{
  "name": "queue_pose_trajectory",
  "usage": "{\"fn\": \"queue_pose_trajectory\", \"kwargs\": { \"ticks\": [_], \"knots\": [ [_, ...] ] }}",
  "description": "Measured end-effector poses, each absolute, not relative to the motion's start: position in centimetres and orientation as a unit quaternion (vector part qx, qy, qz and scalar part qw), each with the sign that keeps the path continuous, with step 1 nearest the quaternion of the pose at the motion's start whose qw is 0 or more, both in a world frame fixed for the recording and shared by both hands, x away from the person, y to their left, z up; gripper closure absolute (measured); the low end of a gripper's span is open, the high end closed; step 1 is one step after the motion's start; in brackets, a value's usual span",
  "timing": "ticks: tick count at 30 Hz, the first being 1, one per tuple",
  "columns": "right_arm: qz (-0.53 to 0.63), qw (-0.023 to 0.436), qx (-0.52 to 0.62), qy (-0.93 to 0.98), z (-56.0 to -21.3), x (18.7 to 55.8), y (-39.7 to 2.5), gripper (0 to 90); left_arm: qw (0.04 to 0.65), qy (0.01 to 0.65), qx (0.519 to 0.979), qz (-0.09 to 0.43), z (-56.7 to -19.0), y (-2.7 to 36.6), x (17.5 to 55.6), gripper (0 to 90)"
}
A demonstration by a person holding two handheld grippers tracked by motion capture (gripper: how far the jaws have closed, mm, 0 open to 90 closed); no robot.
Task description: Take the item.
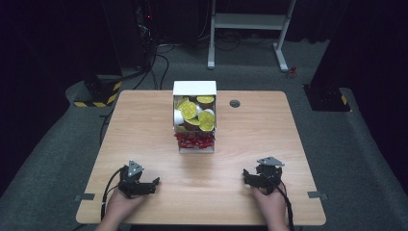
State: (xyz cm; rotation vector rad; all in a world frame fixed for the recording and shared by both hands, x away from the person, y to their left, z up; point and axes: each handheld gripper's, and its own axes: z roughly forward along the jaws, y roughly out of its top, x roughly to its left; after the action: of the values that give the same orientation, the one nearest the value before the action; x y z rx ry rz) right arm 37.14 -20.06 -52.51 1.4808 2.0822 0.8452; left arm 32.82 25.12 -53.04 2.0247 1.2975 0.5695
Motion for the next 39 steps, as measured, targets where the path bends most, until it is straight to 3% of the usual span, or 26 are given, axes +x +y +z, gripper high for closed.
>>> {"fn": "queue_pose_trajectory", "kwargs": {
  "ticks": [14, 19, 21, 22, 25, 29, 35, 39],
  "knots": [
    [0.309, 0.22, 0.519, 0.766, -52.5, 36.8, -20.1, 10.0, 0.313, 0.534, 0.752, 0.225, -53.1, 25.4, 32.9, 1.4],
    [0.309, 0.22, 0.518, 0.766, -52.5, 36.8, -20.1, 9.9, 0.318, 0.527, 0.753, 0.23, -53.0, 25.5, 32.6, 5.5],
    [0.31, 0.219, 0.519, 0.766, -52.5, 36.8, -20.1, 9.9, 0.324, 0.511, 0.76, 0.237, -52.8, 25.5, 32.3, 15.5],
    [0.31, 0.219, 0.519, 0.766, -52.5, 36.8, -20.1, 9.9, 0.324, 0.511, 0.76, 0.237, -52.8, 25.5, 32.3, 16.3],
    [0.308, 0.219, 0.517, 0.768, -52.5, 36.8, -20.1, 9.7, 0.306, 0.518, 0.771, 0.209, -52.3, 25.7, 32.7, 16.4],
    [0.309, 0.219, 0.517, 0.767, -52.5, 36.8, -20.1, 9.7, 0.288, 0.51, 0.781, 0.215, -51.9, 25.3, 32.6, 16.4],
    [0.309, 0.22, 0.515, 0.769, -52.5, 36.8, -20.1, 9.4, 0.314, 0.483, 0.78, 0.244, -51.0, 24.2, 32.4, 17.7],
    [0.31, 0.215, 0.514, 0.77, -52.5, 36.9, -20.1, 9.0, 0.331, 0.481, 0.778, 0.234, -50.8, 23.9, 32.4, 18.0]
  ]
}}
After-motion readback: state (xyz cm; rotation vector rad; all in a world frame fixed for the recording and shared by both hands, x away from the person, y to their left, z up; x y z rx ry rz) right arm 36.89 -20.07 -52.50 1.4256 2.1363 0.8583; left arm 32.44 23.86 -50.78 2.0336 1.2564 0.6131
